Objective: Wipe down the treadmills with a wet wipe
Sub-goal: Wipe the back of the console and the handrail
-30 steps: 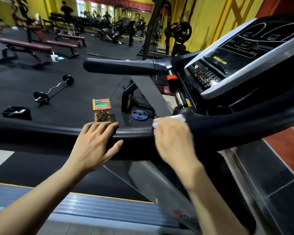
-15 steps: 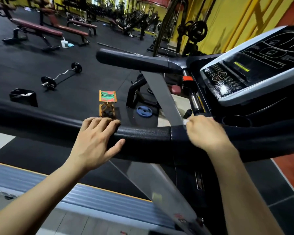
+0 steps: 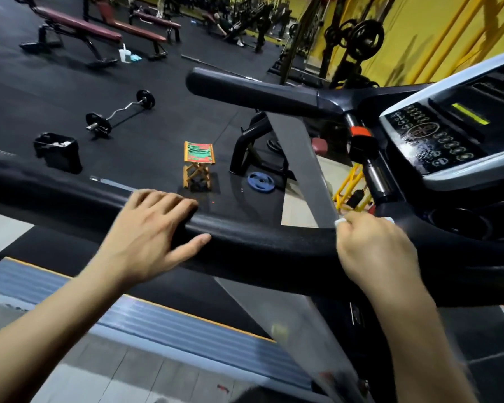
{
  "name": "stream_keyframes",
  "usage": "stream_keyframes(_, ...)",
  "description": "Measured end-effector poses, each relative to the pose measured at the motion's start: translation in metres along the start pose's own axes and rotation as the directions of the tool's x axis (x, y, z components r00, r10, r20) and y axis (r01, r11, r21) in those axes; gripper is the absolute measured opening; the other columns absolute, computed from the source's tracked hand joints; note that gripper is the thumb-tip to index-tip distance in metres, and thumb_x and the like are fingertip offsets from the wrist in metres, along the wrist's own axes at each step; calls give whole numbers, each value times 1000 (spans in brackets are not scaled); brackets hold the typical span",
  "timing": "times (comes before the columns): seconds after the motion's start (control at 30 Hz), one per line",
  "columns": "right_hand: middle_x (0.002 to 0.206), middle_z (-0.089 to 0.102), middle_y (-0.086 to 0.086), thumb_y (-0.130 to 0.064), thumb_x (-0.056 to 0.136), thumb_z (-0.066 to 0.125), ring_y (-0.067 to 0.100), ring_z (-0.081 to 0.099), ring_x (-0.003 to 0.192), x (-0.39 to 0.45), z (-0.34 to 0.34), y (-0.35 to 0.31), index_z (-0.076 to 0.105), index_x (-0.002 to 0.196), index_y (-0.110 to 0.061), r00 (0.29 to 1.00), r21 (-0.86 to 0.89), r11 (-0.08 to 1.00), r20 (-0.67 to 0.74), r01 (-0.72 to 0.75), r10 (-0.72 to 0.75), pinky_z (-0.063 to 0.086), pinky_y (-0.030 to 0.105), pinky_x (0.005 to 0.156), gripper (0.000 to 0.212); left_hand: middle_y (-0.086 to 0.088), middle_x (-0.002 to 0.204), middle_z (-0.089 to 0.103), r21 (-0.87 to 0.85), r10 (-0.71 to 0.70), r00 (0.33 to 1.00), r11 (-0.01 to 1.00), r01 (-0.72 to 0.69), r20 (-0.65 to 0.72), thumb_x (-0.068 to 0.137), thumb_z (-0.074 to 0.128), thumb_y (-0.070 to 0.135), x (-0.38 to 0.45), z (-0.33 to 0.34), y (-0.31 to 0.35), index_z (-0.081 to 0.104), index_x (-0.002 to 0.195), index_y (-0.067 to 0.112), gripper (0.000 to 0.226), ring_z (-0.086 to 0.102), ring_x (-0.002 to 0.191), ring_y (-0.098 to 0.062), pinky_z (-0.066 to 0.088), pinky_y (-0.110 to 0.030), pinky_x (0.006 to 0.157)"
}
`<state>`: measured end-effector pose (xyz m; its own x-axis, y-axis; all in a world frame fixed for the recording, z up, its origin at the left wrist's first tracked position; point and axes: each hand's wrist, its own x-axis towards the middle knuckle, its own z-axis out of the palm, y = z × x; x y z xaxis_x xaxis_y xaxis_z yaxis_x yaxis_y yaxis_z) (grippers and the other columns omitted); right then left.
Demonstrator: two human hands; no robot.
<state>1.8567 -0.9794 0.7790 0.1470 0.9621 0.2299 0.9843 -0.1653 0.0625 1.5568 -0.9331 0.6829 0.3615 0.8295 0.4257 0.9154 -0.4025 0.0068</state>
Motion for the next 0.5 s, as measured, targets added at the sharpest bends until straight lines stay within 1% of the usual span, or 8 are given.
stream_keyframes(0.07,82,68,14,-19,99,36,39,64,82,-6,18,-31,64,81,-10,996,83,996,-80,37,-30,50,42,72,34,-4,106,68,15,-8,1000,1000,8,0,94,38,67,-4,-1,-22,66,118,15,64,62,99,-33,41,-46,93)
stream_keyframes(0.1,79,68,14,-20,98,36,39,64,80,-7,26,-50,64,78,-12,995,123,992,-95,39,-27,50,43,74,35,-4,105,68,11,-7,1000,1000,7,-5,93,39,66,-5,-2,-27,66,118,14,63,62,98,-34,41,-47,93)
stream_keyframes(0.17,77,70,9,-19,94,37,34,66,79,-7,45,-93,65,79,-16,991,192,978,-123,79,-55,49,42,77,32,-5,105,67,6,14,1000,1000,-14,7,92,41,65,-6,-1,-36,66,118,13,63,62,98,-34,42,-47,92)
stream_keyframes(0.23,79,69,5,-21,90,36,29,65,79,-9,56,-132,66,81,-20,972,272,949,-210,158,-102,48,40,77,31,-5,106,67,-8,30,1000,1000,-30,-3,92,42,65,-6,2,-38,65,118,13,62,62,97,-35,42,-47,91)
stream_keyframes(0.3,84,68,3,-20,89,39,27,62,83,-12,66,-154,66,87,-19,946,338,911,-294,236,-136,46,41,80,27,-6,106,67,-19,40,999,999,-41,-28,92,42,64,-6,4,-39,66,117,12,62,62,97,-36,41,-48,90)
stream_keyframes(0.37,90,67,2,-16,90,45,27,61,87,-18,70,-154,67,94,-16,923,362,886,-351,290,-158,48,41,84,23,-8,106,67,-31,42,997,999,-44,-63,91,44,63,-6,5,-38,66,116,11,62,62,97,-36,41,-47,90)
stream_keyframes(0.43,95,67,1,-13,92,48,27,60,91,-23,69,-134,69,101,-15,904,357,881,-399,310,-157,47,41,87,23,-9,105,67,-43,36,997,998,-39,-72,90,44,63,-6,5,-37,66,116,10,62,61,95,-38,40,-48,90)
stream_keyframes(0.5,97,69,1,-14,93,48,27,62,95,-29,65,-104,70,103,-17,887,312,923,-458,227,-64,47,41,93,24,-10,104,66,-52,32,997,998,-36,-64,90,44,64,-7,4,-38,66,115,10,63,61,93,-38,40,-48,90)
